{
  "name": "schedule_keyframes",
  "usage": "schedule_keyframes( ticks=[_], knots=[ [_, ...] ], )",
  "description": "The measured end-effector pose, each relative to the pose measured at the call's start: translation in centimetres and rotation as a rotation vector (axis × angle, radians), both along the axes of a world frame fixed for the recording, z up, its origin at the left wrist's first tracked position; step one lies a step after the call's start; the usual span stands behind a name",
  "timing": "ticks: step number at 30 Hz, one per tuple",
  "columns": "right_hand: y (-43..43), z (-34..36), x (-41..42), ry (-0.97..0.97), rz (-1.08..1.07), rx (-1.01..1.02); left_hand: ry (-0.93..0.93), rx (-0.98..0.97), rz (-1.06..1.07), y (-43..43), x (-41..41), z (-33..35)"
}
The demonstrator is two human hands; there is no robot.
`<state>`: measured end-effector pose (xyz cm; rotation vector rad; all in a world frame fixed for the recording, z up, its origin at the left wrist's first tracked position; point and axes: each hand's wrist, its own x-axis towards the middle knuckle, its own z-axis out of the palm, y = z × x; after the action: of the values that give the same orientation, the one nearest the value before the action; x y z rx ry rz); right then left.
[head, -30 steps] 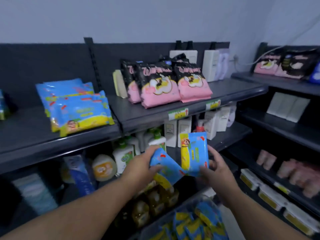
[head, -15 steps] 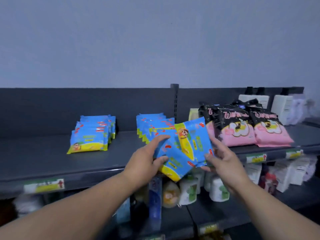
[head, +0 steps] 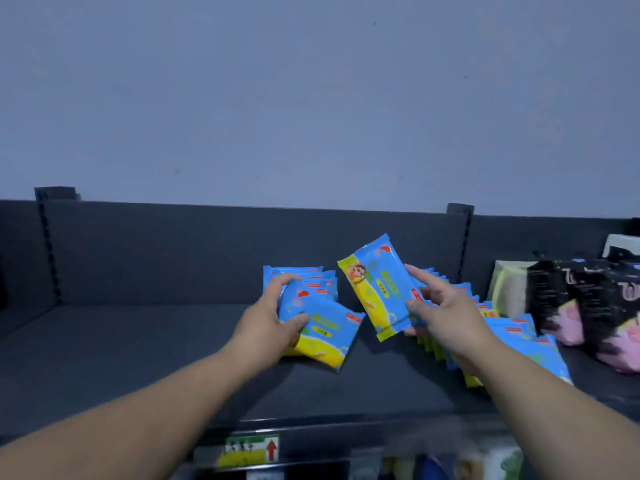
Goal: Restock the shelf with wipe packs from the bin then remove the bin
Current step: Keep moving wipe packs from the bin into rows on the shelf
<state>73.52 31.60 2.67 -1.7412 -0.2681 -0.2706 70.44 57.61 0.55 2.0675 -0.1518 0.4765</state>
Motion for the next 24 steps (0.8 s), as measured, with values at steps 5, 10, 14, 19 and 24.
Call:
schedule_keyframes(
  ticks=[5,10,14,19,24],
  knots=[
    [2.4,-0.1,1.0,0.064,0.023,0.028,0.121,0.048,0.05,2.7,1.2,-1.5],
    [3.0,0.4,1.1,0.142,0.17,0.098,0.199,0.167,0.131,3.8,1.4,-2.0],
    [2.9,0.1,1.3,0.265,0.332,-0.073,0.25,0.161,0.157,4.1,1.4,-2.1],
    [3.7,-0.7,2.0,0.371,0.381,-0.363,0.263,0.013,0.128,4.3,1.8,-2.3],
    [5.7,-0.9,2.9,0.299,0.351,-0.465,0.216,-0.152,0.169,3.9,1.7,-2.4]
  ],
)
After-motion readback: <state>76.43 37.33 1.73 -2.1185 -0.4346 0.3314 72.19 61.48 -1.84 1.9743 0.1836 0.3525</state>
